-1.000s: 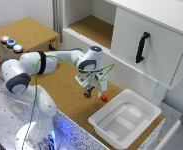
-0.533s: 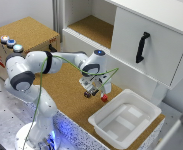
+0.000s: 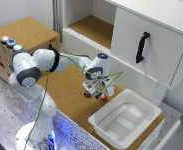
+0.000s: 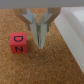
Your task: Go slide the pink block to the left
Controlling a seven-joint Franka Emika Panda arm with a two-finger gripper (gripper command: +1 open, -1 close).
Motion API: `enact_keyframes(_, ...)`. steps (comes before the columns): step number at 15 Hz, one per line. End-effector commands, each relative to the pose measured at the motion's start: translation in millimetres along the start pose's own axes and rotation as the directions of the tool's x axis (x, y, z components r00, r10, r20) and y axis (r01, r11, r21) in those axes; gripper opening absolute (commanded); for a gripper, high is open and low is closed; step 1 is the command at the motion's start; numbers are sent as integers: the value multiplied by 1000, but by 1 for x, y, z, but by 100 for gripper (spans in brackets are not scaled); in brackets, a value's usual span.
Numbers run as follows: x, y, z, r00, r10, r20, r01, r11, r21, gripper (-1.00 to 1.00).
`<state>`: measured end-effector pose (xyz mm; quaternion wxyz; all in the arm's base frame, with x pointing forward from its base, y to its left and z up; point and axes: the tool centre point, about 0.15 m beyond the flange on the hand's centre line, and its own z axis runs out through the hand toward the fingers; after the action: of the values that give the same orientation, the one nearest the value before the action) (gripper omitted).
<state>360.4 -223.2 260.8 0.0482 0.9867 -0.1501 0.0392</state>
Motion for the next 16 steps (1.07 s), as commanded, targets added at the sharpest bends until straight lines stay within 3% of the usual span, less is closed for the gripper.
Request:
enact_keyframes(1,25,2,36,999,-27,41,26,1000,13,-100)
enact_keyframes(8,32,-17,50,999,-34,30,33,999,40,-100)
enact_keyframes(16,43,-44,51,997,-70,20,70,997,12,-100)
